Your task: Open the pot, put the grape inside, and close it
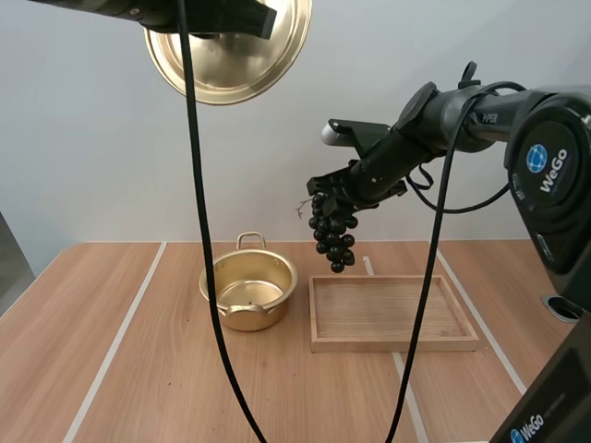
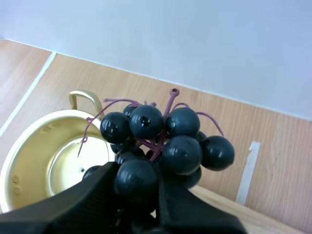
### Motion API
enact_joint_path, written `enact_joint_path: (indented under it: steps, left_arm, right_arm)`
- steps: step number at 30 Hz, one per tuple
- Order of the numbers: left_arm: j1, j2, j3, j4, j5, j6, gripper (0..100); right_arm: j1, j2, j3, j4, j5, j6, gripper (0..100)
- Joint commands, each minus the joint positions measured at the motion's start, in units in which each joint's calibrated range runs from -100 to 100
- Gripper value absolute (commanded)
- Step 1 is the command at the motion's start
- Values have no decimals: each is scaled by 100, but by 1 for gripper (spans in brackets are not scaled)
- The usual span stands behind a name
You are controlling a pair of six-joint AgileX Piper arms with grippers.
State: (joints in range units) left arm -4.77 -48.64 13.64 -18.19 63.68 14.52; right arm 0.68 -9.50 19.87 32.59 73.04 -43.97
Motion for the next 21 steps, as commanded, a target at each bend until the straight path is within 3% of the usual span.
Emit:
enact_joint_path:
  steps: [1,9,21]
  left_arm:
    - [-19,-93,-64,-316,-228,-62,0]
    - [5,-93,-64,-361,-228,-62,0]
    - [399,-93,-605,-389,-525,-62,0]
  right_arm:
    - [27,-107,-325,144,248,-162,0]
    - [649,-48,-641,144,255,-194,0]
    - [1294,781,-641,144,-499,-220,0]
